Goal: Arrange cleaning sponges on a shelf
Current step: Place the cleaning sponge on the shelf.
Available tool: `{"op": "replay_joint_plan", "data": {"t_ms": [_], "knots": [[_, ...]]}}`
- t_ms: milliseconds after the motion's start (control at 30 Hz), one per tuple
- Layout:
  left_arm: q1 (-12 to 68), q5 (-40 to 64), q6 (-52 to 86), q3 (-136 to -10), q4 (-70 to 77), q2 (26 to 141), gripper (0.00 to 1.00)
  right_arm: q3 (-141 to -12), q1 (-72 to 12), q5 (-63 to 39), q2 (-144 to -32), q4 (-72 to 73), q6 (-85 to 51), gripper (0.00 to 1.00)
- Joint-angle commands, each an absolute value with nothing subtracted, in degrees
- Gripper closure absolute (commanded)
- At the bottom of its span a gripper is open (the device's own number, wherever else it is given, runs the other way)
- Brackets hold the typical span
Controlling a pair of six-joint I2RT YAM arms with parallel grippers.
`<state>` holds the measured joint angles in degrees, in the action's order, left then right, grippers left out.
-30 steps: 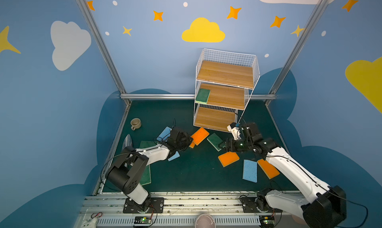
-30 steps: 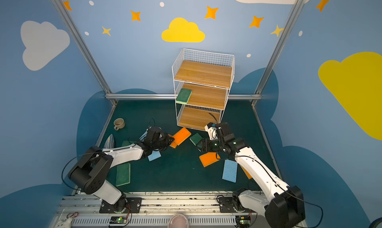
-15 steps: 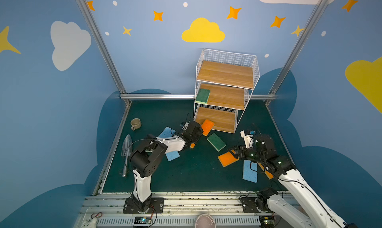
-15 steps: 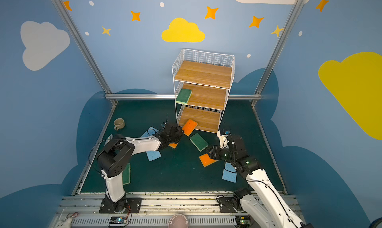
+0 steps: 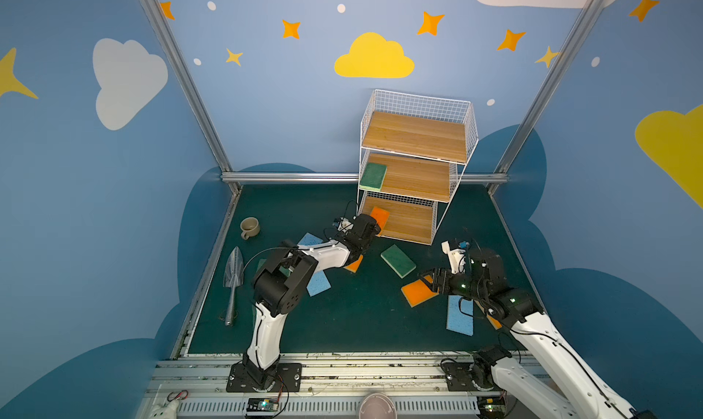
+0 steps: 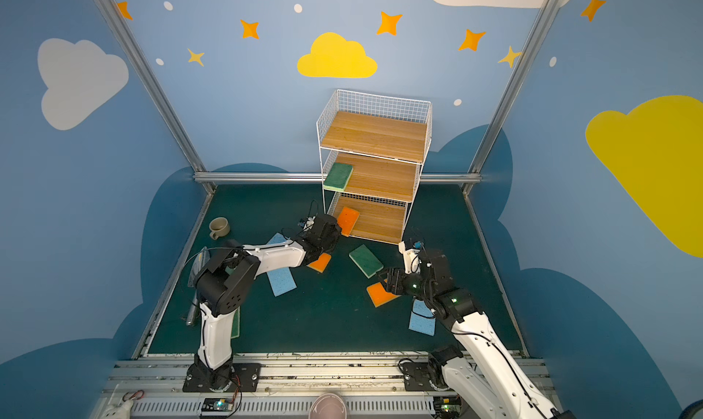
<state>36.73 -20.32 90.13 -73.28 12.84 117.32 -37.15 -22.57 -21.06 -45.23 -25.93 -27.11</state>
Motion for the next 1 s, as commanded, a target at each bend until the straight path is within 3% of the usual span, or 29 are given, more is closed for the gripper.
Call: {"op": "replay_joint_plan", "data": {"t_ms": [0,967], "knots": [[36.3,-24.3,91.8,-74.5,10.6,118.1,0.97,-36.8,-22.2,-22.4,-44.4,-24.8,-27.5,0.37],[35.0,-25.8,95.5,-81.0,12.0,125.2,0.97,-36.5,-21.9,-23.7,-44.5,-24.4,-27.6,0.37]]}}
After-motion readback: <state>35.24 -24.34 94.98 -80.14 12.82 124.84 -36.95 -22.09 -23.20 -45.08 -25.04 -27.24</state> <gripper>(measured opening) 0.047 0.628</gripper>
